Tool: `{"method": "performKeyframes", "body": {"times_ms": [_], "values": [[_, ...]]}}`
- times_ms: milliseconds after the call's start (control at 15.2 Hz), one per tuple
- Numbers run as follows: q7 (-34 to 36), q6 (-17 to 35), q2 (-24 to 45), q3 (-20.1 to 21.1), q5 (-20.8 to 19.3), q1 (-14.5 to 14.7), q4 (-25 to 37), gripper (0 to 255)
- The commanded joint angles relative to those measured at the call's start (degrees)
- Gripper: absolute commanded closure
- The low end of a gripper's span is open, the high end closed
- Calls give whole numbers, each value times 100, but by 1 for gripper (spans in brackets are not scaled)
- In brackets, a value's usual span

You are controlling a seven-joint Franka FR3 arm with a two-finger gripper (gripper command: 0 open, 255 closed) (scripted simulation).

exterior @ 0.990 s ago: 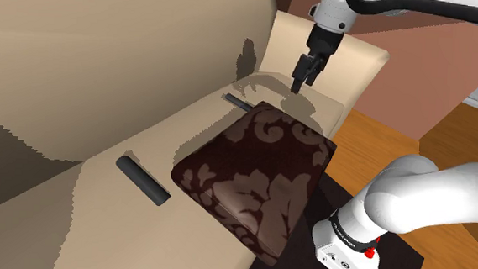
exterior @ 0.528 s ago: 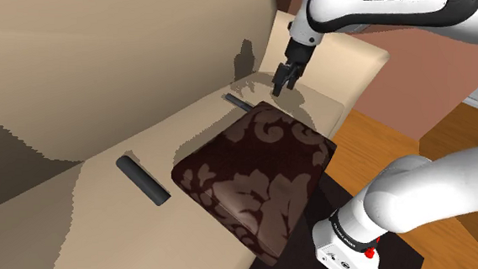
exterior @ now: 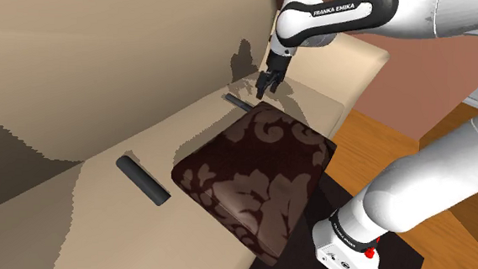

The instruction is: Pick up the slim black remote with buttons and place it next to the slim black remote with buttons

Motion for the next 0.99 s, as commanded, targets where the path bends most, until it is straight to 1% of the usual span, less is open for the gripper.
{"method": "performKeyframes", "body": {"times_ms": [0, 264, 528, 924], "values": [[-120, 197, 403, -51, 34, -26, 198, 0], [-329, 527, 1269, -110, 138, -76, 713, 0], [-512, 734, 2084, -130, 248, -143, 1299, 0], [-539, 1148, 2314, -109, 291, -138, 1115, 0]]}}
